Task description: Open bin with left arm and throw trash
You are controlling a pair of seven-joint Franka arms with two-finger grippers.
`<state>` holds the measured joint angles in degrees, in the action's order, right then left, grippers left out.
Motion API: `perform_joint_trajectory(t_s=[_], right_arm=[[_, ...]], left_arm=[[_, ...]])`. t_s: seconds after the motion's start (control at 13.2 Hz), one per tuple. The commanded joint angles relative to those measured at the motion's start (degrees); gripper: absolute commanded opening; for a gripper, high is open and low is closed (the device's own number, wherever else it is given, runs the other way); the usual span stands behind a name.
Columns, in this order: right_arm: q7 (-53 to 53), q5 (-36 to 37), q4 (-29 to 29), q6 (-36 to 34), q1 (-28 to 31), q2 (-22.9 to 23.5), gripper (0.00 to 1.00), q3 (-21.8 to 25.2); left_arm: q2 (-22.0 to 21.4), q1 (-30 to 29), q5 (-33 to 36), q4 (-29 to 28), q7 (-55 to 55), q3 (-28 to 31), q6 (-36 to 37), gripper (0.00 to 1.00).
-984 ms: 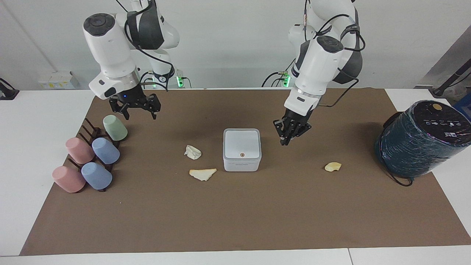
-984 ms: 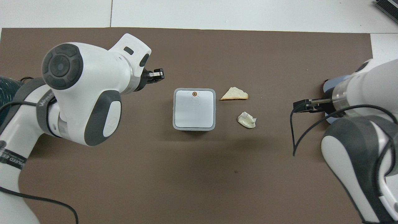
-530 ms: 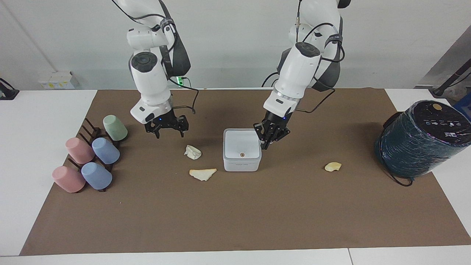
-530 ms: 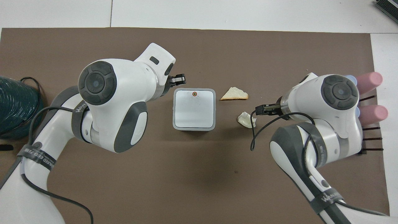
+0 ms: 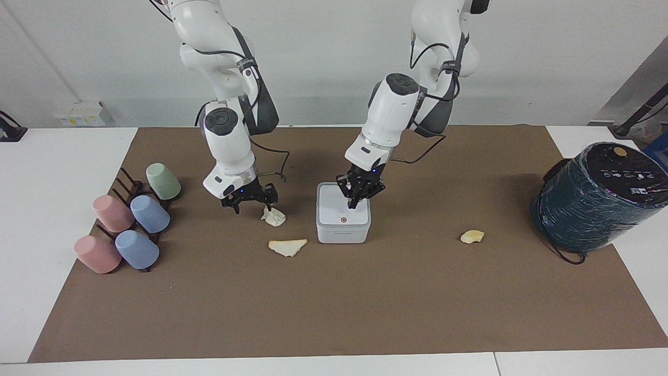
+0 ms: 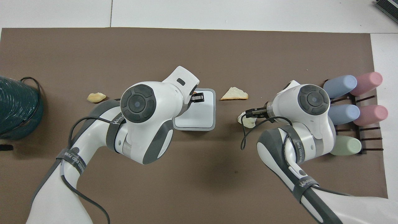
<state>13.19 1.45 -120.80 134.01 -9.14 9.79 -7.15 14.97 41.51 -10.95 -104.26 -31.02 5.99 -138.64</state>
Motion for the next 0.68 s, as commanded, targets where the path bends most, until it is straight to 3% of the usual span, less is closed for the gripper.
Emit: perform_joint_trajectory(t_s=[0.0,0.15,0.23,0.3,0.45,0.61], right_arm=[[0.78,-0.22,-3.12,3.96,-0.97,0.23,1.0,-0.06],[1.83,-0.22,-4.44,6.95,-1.14,0.23,0.91,-0.06],[2.27,-0.22,-4.88,7.66,-1.14,0.32,0.75,-0.06],[2.27,-0.22,-5.06,8.28,-1.14,0.49,0.57,-0.06],[2.19,-0.22,-5.15,8.37,-0.88,0.58,0.04,-0.06],[2.27,-0.22,-4.8,8.37,-0.62,0.67,0.0,-0.06]], left_arm=[[0.85,1.82,-1.09,-0.95,-0.62,0.95,-1.81,0.09],[1.73,1.91,-1.09,-2.0,-0.62,0.86,-2.69,0.09],[1.91,2.26,-1.09,-2.79,-0.53,0.95,-3.74,0.09],[2.26,2.78,-1.09,-3.67,-0.53,0.95,-4.96,0.09],[2.87,3.49,-1.09,-4.55,-0.53,0.95,-6.12,0.09],[2.7,3.06,-1.09,-3.07,-0.53,1.04,-4.19,0.12]])
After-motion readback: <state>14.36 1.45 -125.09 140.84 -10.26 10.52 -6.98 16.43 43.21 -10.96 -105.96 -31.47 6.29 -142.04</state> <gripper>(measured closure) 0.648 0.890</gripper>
